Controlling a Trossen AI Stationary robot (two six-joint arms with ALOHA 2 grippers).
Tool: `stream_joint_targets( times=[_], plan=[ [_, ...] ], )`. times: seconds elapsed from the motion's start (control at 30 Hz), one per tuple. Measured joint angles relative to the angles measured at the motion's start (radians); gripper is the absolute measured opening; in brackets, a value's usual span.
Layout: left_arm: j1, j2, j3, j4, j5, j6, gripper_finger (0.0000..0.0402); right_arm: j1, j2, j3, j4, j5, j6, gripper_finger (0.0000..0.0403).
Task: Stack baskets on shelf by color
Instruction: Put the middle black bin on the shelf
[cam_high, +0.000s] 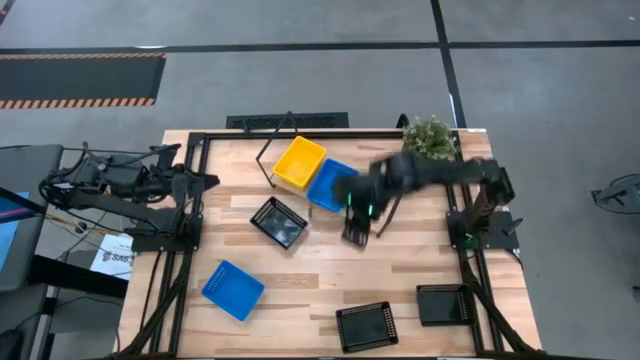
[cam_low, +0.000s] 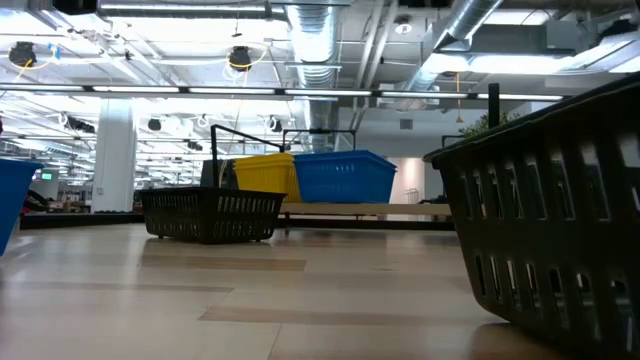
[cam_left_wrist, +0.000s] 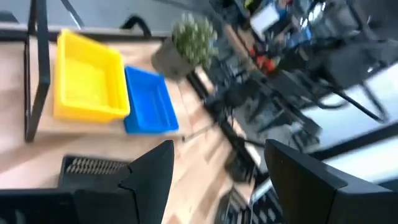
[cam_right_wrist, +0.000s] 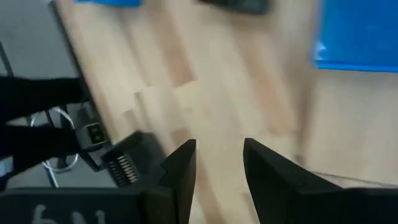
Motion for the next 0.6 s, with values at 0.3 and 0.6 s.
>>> stream_joint_targets(
  times=[0.3,0.6],
  plan=[
    [0.000,0.037,0.000,-0.136,0.271,-0.054,0.0238,0.322,0.160,-0.001,0.066,0.047,0.298,0.0159],
    [0.000,0.126,0.000,-0.137,0.294,-0.021,0.0238,0.565,0.253,-0.060,0.004,0.084,0.941,0.0210]
  ],
)
